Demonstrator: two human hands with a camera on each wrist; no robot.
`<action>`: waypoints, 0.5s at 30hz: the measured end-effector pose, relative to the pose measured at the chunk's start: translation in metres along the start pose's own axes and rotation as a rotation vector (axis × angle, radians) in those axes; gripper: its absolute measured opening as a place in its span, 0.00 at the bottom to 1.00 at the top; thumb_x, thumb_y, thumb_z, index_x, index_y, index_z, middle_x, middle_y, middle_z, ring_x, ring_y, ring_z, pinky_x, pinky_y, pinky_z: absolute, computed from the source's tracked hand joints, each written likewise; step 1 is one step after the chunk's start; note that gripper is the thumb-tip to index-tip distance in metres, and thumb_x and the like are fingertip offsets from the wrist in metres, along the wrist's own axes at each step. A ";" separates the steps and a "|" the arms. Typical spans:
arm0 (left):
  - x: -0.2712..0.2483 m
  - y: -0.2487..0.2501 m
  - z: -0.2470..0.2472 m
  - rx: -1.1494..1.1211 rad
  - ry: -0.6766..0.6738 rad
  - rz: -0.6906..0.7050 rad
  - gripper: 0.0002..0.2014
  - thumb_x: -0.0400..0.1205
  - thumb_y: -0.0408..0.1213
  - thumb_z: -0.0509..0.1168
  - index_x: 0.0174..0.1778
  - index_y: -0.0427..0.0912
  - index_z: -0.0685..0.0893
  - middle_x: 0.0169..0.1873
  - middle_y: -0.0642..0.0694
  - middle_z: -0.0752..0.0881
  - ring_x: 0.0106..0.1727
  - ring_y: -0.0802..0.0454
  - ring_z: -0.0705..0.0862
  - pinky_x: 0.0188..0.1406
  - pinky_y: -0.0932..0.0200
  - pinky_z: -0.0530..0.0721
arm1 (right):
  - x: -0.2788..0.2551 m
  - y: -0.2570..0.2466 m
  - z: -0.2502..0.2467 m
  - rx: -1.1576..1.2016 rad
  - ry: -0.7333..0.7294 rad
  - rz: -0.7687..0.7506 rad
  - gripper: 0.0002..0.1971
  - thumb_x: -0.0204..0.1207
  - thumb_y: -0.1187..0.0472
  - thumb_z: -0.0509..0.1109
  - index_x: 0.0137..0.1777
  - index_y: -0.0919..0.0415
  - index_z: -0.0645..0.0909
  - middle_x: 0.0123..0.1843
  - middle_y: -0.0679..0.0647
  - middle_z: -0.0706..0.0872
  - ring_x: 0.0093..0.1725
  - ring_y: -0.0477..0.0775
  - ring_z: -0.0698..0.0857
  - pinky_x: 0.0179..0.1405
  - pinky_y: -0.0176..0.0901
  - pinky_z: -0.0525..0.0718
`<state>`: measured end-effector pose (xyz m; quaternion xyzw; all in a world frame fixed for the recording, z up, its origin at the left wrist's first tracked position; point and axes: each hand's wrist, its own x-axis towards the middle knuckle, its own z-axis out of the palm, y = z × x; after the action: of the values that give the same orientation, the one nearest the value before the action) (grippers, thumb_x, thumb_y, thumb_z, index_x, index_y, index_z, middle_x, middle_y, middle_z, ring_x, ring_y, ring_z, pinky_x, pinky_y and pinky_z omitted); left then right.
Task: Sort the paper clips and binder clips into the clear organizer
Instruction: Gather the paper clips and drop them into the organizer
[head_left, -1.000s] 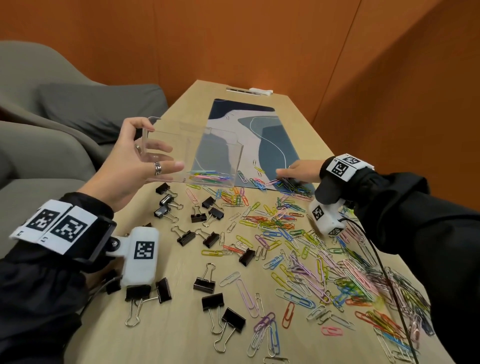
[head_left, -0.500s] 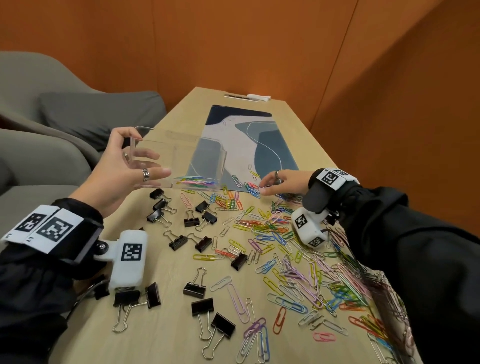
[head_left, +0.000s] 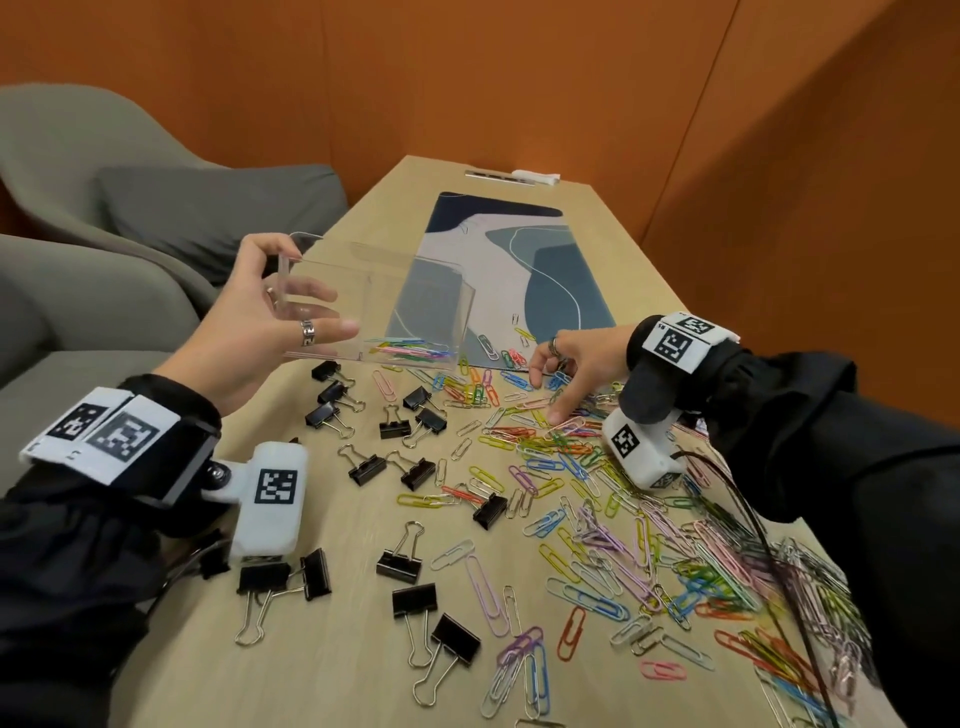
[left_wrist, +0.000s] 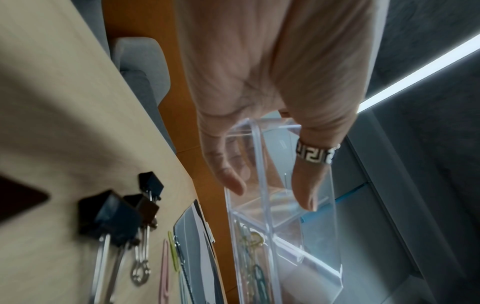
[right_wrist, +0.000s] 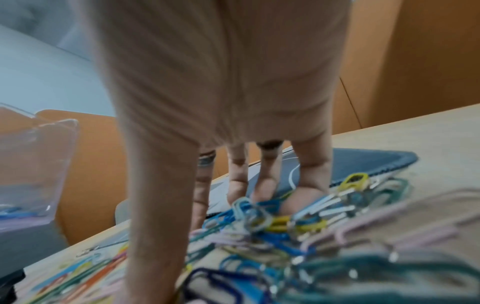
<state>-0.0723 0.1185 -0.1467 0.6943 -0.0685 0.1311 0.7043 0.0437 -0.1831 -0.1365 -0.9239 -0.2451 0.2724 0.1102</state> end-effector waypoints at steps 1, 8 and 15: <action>0.000 0.000 0.000 -0.001 0.001 0.002 0.30 0.57 0.32 0.75 0.48 0.58 0.67 0.48 0.44 0.80 0.45 0.47 0.83 0.41 0.51 0.89 | -0.001 0.000 0.001 0.019 0.009 0.003 0.19 0.65 0.59 0.82 0.53 0.55 0.78 0.42 0.44 0.74 0.22 0.36 0.74 0.25 0.27 0.73; -0.002 0.000 0.001 0.007 -0.004 -0.002 0.31 0.57 0.33 0.75 0.48 0.59 0.67 0.48 0.44 0.80 0.46 0.46 0.83 0.45 0.46 0.88 | -0.013 0.001 0.007 0.144 0.045 0.050 0.11 0.68 0.62 0.80 0.47 0.53 0.81 0.22 0.28 0.81 0.21 0.36 0.80 0.26 0.28 0.79; -0.003 0.000 0.004 -0.011 -0.016 -0.008 0.31 0.58 0.33 0.75 0.48 0.58 0.67 0.48 0.44 0.80 0.47 0.45 0.82 0.45 0.47 0.88 | -0.019 -0.005 0.008 0.168 0.071 0.035 0.09 0.68 0.64 0.79 0.46 0.56 0.86 0.28 0.39 0.85 0.24 0.37 0.82 0.28 0.26 0.80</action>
<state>-0.0747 0.1141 -0.1473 0.6917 -0.0720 0.1222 0.7081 0.0235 -0.1878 -0.1327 -0.9246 -0.2012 0.2611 0.1911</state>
